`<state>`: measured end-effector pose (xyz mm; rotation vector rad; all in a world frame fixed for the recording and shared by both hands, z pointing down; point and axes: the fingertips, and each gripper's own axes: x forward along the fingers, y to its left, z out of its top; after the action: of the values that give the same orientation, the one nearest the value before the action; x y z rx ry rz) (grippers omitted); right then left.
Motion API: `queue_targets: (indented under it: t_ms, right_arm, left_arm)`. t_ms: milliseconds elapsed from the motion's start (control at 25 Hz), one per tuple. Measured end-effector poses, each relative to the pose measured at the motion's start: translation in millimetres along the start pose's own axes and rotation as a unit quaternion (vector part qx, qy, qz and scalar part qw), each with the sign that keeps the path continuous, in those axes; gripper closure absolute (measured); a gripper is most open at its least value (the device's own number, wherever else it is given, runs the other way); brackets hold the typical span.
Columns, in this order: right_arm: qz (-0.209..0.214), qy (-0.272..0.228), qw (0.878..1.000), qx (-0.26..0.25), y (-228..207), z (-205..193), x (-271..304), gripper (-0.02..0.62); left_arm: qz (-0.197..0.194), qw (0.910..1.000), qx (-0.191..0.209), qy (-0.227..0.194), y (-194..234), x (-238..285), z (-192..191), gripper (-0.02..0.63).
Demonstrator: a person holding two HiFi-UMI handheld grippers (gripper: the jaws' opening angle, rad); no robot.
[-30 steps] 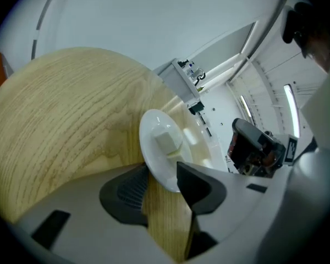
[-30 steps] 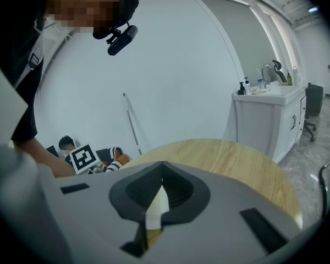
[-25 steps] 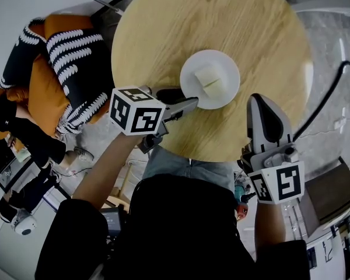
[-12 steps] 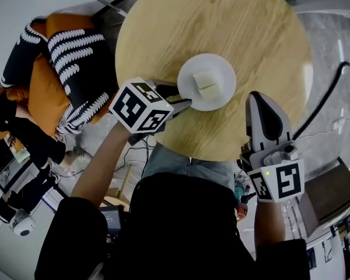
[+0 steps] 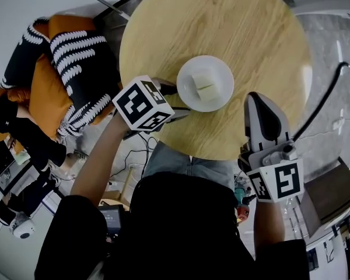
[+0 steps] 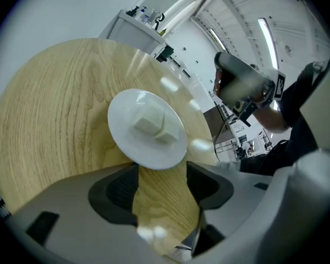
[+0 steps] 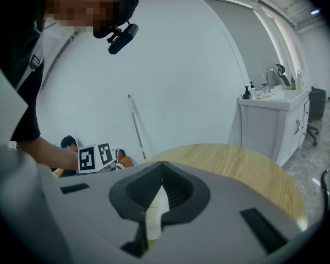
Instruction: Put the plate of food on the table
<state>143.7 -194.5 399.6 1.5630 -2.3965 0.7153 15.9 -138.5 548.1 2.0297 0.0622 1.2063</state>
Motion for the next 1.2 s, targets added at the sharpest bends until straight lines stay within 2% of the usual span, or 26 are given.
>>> queue_targets:
  t_ms: [200,360,560,760,1200]
  right_arm:
    - [-0.002,-0.004,1.000,-0.001,2.6,0.2,-0.7,0.589]
    - [-0.003,-0.008,1.000,-0.005,5.5,3.5,-4.6,0.589]
    - [-0.001,-0.018,1.000,-0.012,15.4,16.9,-11.2,0.589]
    - [-0.002,-0.031,0.999,-0.023,20.4,32.3,-19.4,0.589]
    - [-0.008,-0.064,0.997,-0.040,40.3,58.6,-37.8,0.589]
  left_arm:
    - [0.030,0.9994,0.017,0.010,8.7,-2.3,-6.0,0.342]
    - [0.043,0.9990,-0.002,-0.013,12.4,-10.6,-1.7,0.342]
    - [0.071,0.9958,0.009,-0.056,6.1,-34.9,16.2,0.342]
    - [0.103,0.9875,0.020,-0.117,-2.9,-65.6,49.7,0.343]
    - [0.142,0.9664,0.071,-0.202,-45.9,-124.8,92.4,0.344]
